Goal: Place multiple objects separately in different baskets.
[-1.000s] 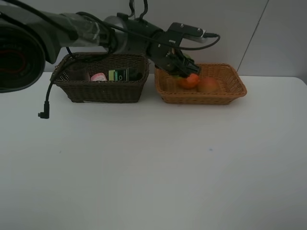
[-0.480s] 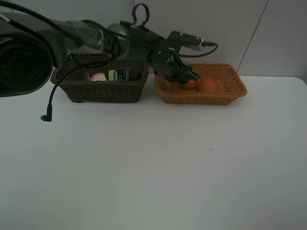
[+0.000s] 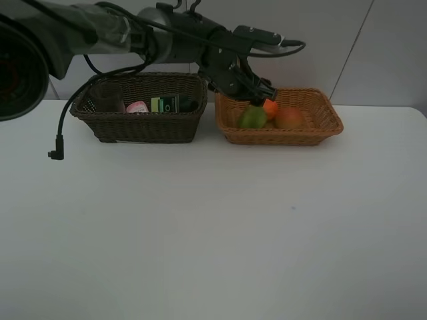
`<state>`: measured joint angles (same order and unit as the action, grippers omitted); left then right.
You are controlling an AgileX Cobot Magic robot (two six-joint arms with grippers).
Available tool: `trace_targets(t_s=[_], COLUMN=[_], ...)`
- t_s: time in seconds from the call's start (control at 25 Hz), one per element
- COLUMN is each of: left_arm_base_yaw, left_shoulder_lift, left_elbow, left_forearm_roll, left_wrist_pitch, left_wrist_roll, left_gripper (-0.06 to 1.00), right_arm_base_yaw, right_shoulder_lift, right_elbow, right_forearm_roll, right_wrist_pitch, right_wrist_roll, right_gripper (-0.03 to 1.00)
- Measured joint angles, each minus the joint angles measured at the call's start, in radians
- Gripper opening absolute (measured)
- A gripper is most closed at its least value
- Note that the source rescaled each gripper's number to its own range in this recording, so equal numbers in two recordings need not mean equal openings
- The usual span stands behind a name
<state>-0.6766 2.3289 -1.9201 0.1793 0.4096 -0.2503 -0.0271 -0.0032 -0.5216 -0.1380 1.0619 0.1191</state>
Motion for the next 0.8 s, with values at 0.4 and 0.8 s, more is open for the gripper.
trace_targets(t_s=[0.4,0.8], left_arm_base_yaw=[0.233,0.421], left_shoulder_lift=[-0.368,-0.949], left_elbow=[0.204,0.705], left_forearm_roll=[-0.115,-0.076], left_wrist_pitch=[0.333,0.333], left_wrist_roll=[0.003,0.041], left_gripper=[0.94,0.94], right_arm_base_yaw=[0.000,0.000], right_shoulder_lift=[0.000,0.000], right_elbow=[0.000,0.000], right_forearm_roll=[0.000,0.000], right_wrist_pitch=[0.000,0.000], right_wrist_roll=[0.000,0.000], right_gripper=[0.70,0.70])
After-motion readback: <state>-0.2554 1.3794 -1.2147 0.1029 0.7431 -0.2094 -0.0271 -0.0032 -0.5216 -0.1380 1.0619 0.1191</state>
